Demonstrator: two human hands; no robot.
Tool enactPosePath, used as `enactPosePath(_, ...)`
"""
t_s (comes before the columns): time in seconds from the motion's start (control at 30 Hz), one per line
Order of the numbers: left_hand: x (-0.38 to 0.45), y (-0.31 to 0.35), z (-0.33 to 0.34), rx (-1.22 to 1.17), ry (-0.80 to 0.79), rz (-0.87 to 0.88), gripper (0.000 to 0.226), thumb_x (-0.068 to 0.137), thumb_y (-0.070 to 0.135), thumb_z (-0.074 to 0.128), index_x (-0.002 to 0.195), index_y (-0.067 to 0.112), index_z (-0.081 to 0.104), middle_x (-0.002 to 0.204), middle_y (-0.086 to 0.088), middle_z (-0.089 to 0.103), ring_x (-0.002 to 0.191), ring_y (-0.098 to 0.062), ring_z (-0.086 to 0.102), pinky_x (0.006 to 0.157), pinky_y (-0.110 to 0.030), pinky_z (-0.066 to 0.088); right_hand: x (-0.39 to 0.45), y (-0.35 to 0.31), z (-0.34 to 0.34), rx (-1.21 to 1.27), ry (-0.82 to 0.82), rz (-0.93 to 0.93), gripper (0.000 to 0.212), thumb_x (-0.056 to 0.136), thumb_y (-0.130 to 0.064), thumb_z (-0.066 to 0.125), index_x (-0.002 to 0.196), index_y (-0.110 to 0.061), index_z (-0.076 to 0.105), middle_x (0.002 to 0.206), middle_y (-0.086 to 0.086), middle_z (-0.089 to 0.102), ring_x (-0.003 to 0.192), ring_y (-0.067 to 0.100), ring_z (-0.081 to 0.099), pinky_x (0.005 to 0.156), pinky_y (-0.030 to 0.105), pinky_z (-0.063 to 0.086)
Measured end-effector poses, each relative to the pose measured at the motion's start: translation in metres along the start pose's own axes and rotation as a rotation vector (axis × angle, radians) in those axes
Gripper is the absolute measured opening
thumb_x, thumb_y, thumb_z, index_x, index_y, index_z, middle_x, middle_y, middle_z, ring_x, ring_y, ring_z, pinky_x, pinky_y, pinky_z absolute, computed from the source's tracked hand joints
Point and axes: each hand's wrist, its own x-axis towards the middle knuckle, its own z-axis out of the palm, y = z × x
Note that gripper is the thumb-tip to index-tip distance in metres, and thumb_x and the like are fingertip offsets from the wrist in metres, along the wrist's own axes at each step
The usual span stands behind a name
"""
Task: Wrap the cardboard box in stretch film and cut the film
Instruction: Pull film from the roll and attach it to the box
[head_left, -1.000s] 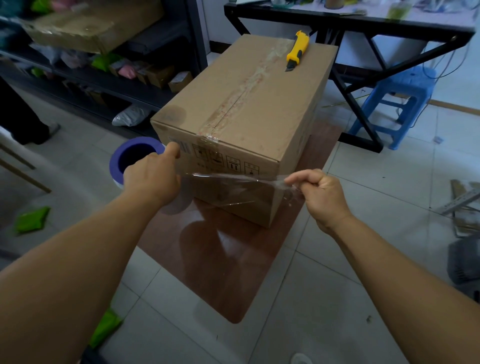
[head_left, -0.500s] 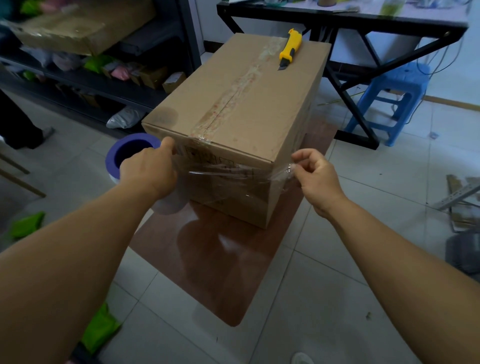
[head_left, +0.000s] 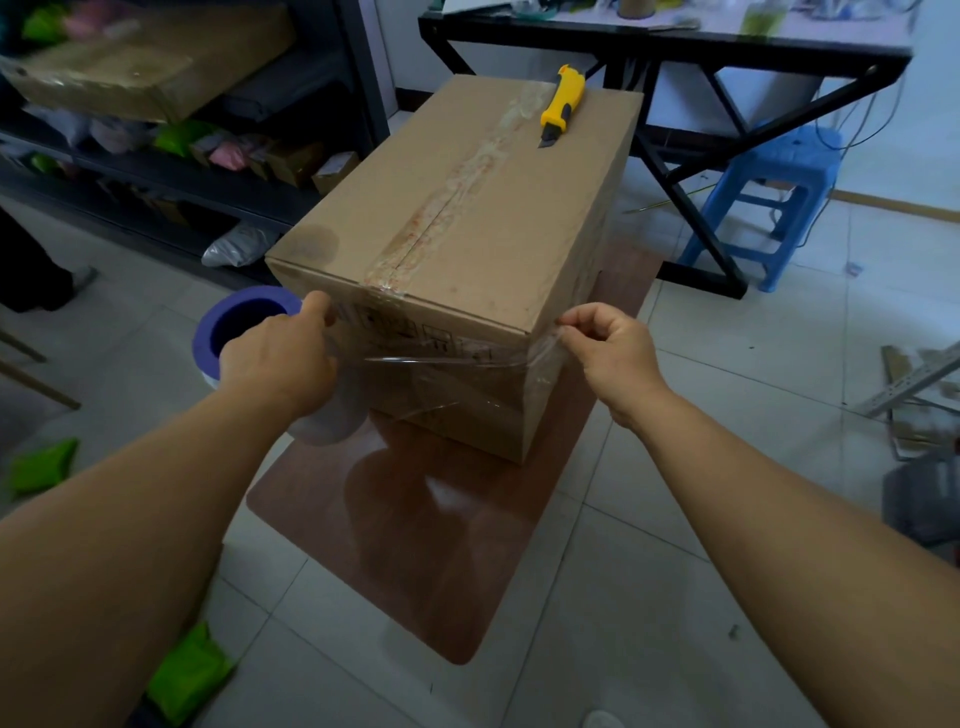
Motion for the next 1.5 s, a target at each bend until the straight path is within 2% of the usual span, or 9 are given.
enactPosePath(0.13,0.0,0.0,0.0,-0.007,0.01,-0.008,0.037,0.09,0.021,0.056,0.122,0.022,0.038,0.068,-0.007,0.05,0.062,-0.025,0.054,0.054,-0.037,0.044,0.006,0.001,0.005,0.055,0.016,-0.015,0.022,0.084,-0.005,0.068,0.076,-0.024,0.064,0.077,-0.003,0.064,0.075,0.009,0.058,0.075,0.025,0.051)
enactPosePath(0.37,0.0,0.001,-0.002,-0.023,0.032,-0.011,0.037,0.09,0.019,0.056,0.122,0.02,0.038,0.067,-0.008,0.052,0.059,-0.025,0.054,0.053,-0.037,0.045,0.001,0.006,0.016,0.209,0.136,0.058,0.019,0.081,-0.004,0.07,0.076,-0.022,0.067,0.079,-0.001,0.067,0.079,0.011,0.062,0.08,0.029,0.054)
enactPosePath(0.53,-0.001,0.002,-0.003,-0.028,0.028,0.0,0.037,0.089,0.02,0.057,0.121,0.02,0.039,0.069,-0.008,0.053,0.064,-0.029,0.058,0.061,-0.043,0.054,0.002,0.009,0.02,0.216,0.189,0.058,0.02,0.081,-0.006,0.071,0.075,-0.024,0.065,0.077,-0.005,0.065,0.077,0.009,0.06,0.069,0.017,0.051)
enactPosePath(0.7,-0.003,0.002,-0.001,-0.017,0.017,-0.006,0.035,0.089,0.021,0.056,0.119,0.02,0.039,0.069,-0.008,0.051,0.066,-0.03,0.058,0.062,-0.044,0.054,0.006,0.019,0.022,0.068,0.268,0.146,0.03,0.077,-0.03,0.076,0.097,-0.022,0.055,0.104,0.01,0.057,0.085,0.014,0.052,0.074,0.026,0.048)
enactPosePath(0.8,-0.003,0.003,0.001,-0.02,0.022,-0.008,0.035,0.089,0.019,0.056,0.119,0.02,0.039,0.069,-0.008,0.052,0.064,-0.03,0.058,0.063,-0.044,0.055,0.004,0.017,0.021,0.004,0.251,0.298,0.044,0.077,-0.043,0.074,0.102,-0.015,0.05,0.096,0.005,0.054,0.083,0.018,0.052,0.072,0.033,0.046)
enactPosePath(0.97,-0.001,0.004,0.001,-0.021,0.025,-0.009,0.035,0.089,0.017,0.056,0.119,0.019,0.038,0.068,-0.008,0.052,0.062,-0.028,0.057,0.063,-0.045,0.055,0.0,0.006,0.025,0.296,0.164,0.389,0.02,0.088,-0.027,0.066,0.085,-0.007,0.062,0.074,0.007,0.064,0.063,0.014,0.062,0.057,0.024,0.054)
enactPosePath(1.27,0.002,0.004,-0.003,-0.032,0.03,0.001,0.036,0.089,0.02,0.056,0.121,0.019,0.038,0.07,-0.009,0.053,0.065,-0.029,0.058,0.063,-0.045,0.055,0.013,-0.012,0.025,0.423,0.302,0.452,0.018,0.094,-0.011,0.052,0.108,-0.011,0.064,0.104,0.01,0.069,0.086,0.019,0.069,0.074,0.027,0.058)
enactPosePath(1.4,0.001,0.003,-0.002,-0.032,0.025,0.002,0.036,0.089,0.02,0.056,0.12,0.02,0.038,0.07,-0.009,0.052,0.065,-0.029,0.058,0.063,-0.045,0.055,-0.003,-0.01,0.032,0.408,0.246,0.511,0.023,0.093,-0.023,0.056,0.113,-0.013,0.06,0.1,0.004,0.064,0.091,0.017,0.063,0.086,0.035,0.055)
enactPosePath(1.5,-0.001,0.002,-0.001,-0.03,0.031,0.007,0.034,0.09,0.02,0.056,0.119,0.02,0.038,0.068,-0.008,0.05,0.063,-0.028,0.056,0.057,-0.041,0.051,-0.015,-0.016,0.038,0.424,0.152,0.632,0.025,0.092,-0.033,0.059,0.104,-0.012,0.062,0.085,0.002,0.06,0.072,0.014,0.056,0.065,0.026,0.053)
